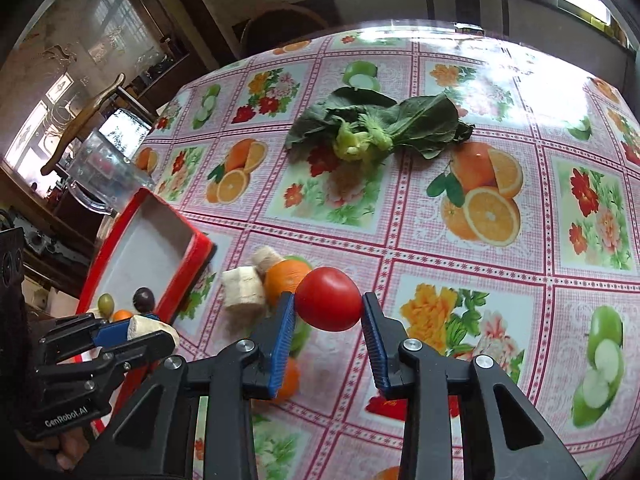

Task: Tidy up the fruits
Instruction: 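Grasp a beige round piece with left gripper while right gripper grasps a red tomato, then carry the beige piece and the tomato over the tray with both grippers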

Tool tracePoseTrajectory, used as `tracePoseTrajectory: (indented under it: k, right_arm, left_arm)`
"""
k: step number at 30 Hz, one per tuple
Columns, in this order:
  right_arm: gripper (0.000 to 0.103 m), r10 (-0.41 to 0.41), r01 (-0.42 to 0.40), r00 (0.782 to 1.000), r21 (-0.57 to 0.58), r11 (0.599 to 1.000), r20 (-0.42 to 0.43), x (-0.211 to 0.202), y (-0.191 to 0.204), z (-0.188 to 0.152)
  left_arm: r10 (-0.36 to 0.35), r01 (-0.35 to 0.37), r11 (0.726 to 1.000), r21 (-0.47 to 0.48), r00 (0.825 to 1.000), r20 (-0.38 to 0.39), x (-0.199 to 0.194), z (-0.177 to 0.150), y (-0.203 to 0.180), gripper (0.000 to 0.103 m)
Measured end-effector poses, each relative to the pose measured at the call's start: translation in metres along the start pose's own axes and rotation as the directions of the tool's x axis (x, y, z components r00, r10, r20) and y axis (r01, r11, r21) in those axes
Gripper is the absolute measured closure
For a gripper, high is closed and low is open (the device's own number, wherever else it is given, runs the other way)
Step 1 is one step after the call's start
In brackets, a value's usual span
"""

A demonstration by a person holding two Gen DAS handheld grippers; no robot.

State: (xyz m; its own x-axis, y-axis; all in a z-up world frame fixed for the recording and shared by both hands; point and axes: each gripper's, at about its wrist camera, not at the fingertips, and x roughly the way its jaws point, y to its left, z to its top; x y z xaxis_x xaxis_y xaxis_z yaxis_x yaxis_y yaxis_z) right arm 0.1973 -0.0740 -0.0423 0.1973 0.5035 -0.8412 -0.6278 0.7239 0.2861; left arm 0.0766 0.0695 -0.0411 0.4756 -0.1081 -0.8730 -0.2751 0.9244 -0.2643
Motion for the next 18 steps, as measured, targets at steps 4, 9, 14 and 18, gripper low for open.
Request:
tracePoseTrajectory:
  k: [4,9,14,18]
  right_arm:
    - [0.069,0.006,-0.006,1.000,-0.011,1.000,0.012,-0.010,0.017,-0.003]
    - [0.069,0.015,-0.014,0.999,-0.028,1.000,0.029,-0.019,0.041,-0.005]
    - [0.069,0.021,-0.020,0.999,-0.046,0.999,0.036,-0.024,0.063,-0.007]
    - [0.069,0.032,-0.030,0.999,-0.065,0.997,0.036,-0.025,0.081,-0.010]
  left_arm:
    - [0.008,-0.008,1.000,-0.009,1.000,0.013,-0.015,-0.005,0.013,0.080]
    - [0.019,-0.019,1.000,-0.020,0.999,0.031,-0.032,-0.012,0.027,0.080]
    - [0.026,-0.024,0.999,-0.029,0.999,0.047,-0.047,-0.019,0.039,0.080]
    - [0.037,-0.035,0.999,-0.041,0.998,0.054,-0.056,-0.025,0.051,0.080]
